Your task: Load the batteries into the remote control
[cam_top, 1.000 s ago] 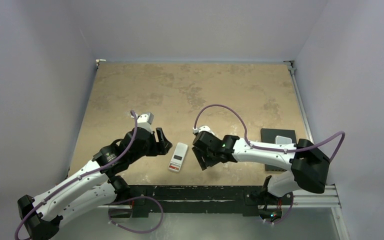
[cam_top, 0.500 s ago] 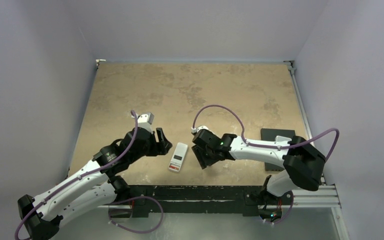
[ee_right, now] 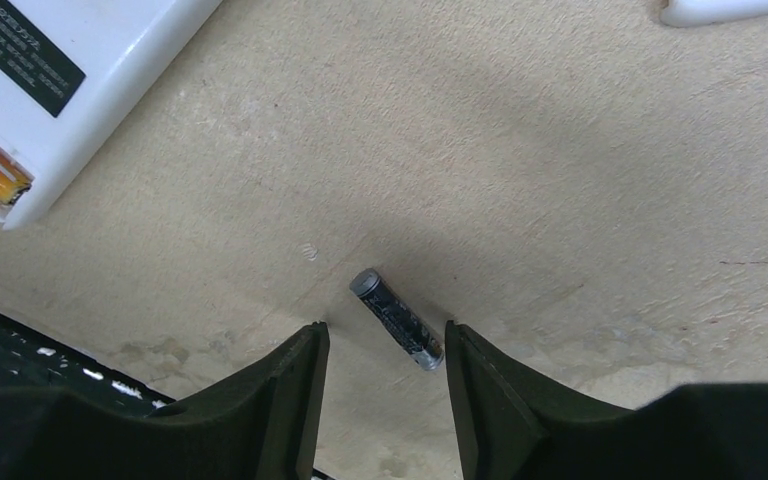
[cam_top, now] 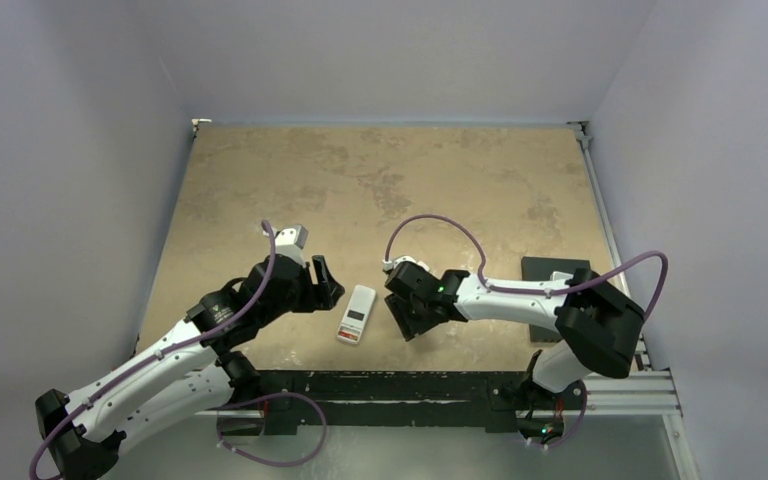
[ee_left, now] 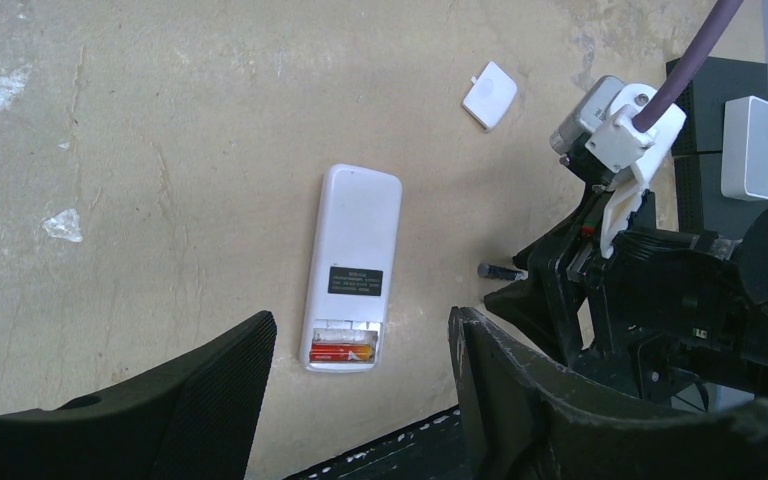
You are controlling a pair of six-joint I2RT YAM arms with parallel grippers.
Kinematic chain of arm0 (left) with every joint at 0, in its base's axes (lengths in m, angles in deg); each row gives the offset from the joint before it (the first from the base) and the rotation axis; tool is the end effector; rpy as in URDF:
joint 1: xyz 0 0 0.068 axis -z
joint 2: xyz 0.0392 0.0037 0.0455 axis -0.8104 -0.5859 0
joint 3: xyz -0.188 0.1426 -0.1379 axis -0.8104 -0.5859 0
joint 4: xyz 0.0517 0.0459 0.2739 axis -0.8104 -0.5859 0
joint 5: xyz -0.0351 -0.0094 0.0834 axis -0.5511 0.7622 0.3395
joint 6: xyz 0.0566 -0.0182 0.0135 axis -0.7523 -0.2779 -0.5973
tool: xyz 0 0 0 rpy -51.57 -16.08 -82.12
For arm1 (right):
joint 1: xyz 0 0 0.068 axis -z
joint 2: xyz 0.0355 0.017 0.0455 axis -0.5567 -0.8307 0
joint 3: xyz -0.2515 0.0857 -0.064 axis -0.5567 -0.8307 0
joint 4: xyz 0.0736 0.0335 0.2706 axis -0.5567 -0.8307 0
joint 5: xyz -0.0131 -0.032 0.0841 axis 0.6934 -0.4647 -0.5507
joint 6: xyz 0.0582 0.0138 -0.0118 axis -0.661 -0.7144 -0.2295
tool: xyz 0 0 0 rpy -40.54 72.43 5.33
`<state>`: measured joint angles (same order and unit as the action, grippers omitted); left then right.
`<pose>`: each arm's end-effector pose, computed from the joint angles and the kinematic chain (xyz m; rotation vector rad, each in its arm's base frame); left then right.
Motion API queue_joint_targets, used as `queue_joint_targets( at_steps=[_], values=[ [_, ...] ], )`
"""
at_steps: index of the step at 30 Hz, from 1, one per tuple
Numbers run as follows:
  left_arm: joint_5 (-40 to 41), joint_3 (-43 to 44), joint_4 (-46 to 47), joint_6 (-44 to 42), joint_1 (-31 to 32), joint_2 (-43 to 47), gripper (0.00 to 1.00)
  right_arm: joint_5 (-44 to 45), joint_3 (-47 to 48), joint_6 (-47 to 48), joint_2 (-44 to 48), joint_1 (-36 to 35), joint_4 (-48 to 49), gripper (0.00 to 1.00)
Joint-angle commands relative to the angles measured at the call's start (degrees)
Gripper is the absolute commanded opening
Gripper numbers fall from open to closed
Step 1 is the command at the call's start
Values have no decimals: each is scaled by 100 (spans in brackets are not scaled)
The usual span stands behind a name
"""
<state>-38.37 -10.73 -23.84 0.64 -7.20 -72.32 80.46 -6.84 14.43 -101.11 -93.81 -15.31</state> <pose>0.1341 -0.1294 0.2557 -0.1012 2.2748 -0.6581 0.1537 0.2558 0.1443 -0.6952 2.6714 0.2911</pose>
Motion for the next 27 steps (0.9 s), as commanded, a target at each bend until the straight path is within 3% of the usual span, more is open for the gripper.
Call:
queue_joint_targets(
  at_steps=[1, 14, 27],
  values=[
    [45, 10, 35, -59, -11, 39, 64, 26, -50, 43, -114, 22, 162, 52],
    [32, -4, 62, -31, -13, 4, 65, 387, -124, -78, -31, 13, -125, 37],
    [-100, -303, 339, 114, -10, -98, 64, 362, -161, -233, 82, -121, -295, 33]
  ],
)
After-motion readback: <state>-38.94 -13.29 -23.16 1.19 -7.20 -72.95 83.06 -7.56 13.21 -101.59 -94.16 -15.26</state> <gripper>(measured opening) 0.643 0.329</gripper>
